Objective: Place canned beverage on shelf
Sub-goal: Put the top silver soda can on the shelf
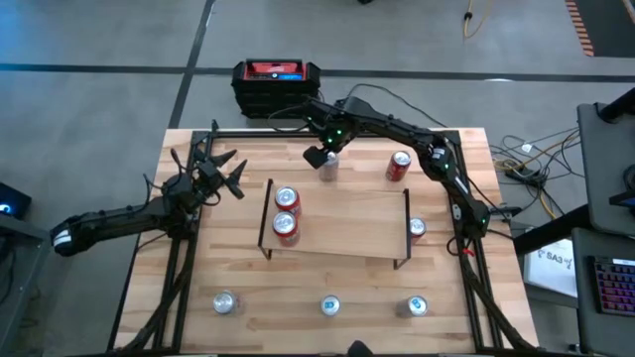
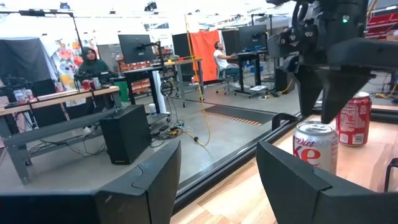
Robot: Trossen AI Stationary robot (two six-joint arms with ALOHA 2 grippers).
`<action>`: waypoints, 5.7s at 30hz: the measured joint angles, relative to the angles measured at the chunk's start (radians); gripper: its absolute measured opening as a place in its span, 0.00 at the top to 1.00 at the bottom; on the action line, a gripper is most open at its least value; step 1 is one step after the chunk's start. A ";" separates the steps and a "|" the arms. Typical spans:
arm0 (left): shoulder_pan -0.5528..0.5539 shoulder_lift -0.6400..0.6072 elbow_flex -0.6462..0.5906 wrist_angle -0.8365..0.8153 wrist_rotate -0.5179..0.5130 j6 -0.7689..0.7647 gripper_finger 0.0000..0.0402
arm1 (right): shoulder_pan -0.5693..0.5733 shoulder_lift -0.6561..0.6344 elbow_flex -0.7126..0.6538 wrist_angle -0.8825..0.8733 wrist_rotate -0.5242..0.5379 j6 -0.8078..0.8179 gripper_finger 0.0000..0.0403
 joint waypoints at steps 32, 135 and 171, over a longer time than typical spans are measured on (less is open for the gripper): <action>0.000 0.000 0.000 0.000 0.000 0.000 0.51 | -0.002 0.047 -0.009 -0.036 0.049 -0.010 0.29; 0.000 0.000 0.000 0.000 0.000 0.000 0.51 | 0.311 -0.434 -0.001 -0.256 -0.111 0.056 0.38; 0.000 0.000 0.000 0.000 0.000 0.000 0.51 | 0.487 -0.318 -0.053 -0.247 -0.033 0.052 0.40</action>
